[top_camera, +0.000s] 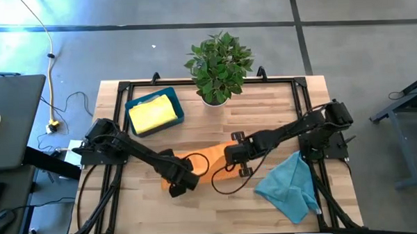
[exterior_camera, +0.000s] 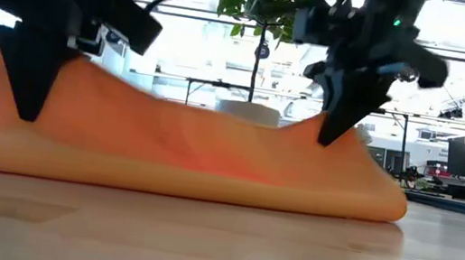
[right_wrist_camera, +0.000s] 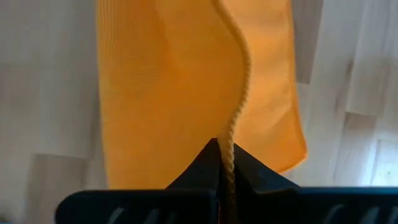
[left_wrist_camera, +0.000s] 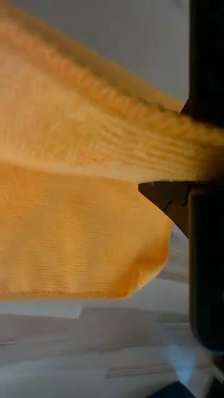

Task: Fold microfiber towels
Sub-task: Fold the orange towel

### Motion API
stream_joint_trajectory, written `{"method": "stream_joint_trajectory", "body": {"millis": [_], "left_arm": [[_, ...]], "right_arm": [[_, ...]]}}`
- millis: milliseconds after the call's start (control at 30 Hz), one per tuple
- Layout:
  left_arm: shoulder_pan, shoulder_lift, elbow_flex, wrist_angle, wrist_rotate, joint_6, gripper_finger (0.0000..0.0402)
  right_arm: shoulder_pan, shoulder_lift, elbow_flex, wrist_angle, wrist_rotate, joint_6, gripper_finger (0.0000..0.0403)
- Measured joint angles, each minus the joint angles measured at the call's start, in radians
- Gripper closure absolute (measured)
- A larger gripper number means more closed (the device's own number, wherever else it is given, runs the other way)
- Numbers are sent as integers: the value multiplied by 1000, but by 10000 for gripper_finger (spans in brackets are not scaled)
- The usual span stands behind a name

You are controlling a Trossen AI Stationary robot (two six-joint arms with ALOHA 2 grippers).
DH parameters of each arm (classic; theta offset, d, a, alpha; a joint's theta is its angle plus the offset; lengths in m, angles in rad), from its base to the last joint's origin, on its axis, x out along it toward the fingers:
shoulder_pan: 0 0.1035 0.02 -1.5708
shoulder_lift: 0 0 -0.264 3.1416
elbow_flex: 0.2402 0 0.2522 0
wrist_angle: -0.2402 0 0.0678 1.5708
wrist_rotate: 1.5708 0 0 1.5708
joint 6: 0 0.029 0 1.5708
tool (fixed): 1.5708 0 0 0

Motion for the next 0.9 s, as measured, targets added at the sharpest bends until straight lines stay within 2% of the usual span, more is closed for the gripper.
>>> {"method": "stream_joint_trajectory", "body": {"millis": [167, 400, 700, 900], "left_arm": [[40, 0, -36, 7, 49, -15, 390], [90, 0, -76, 14, 67, -59, 373], [124, 0, -77, 48, 55, -49, 355], [136, 0, -77, 58, 9, -52, 361]], "right_arm": [[-49, 30, 0, 34, -3, -18, 397], [-84, 42, 1, 46, -10, -25, 387], [-110, 42, 1, 38, -6, -25, 382], [-110, 42, 1, 20, 53, -51, 368]]}}
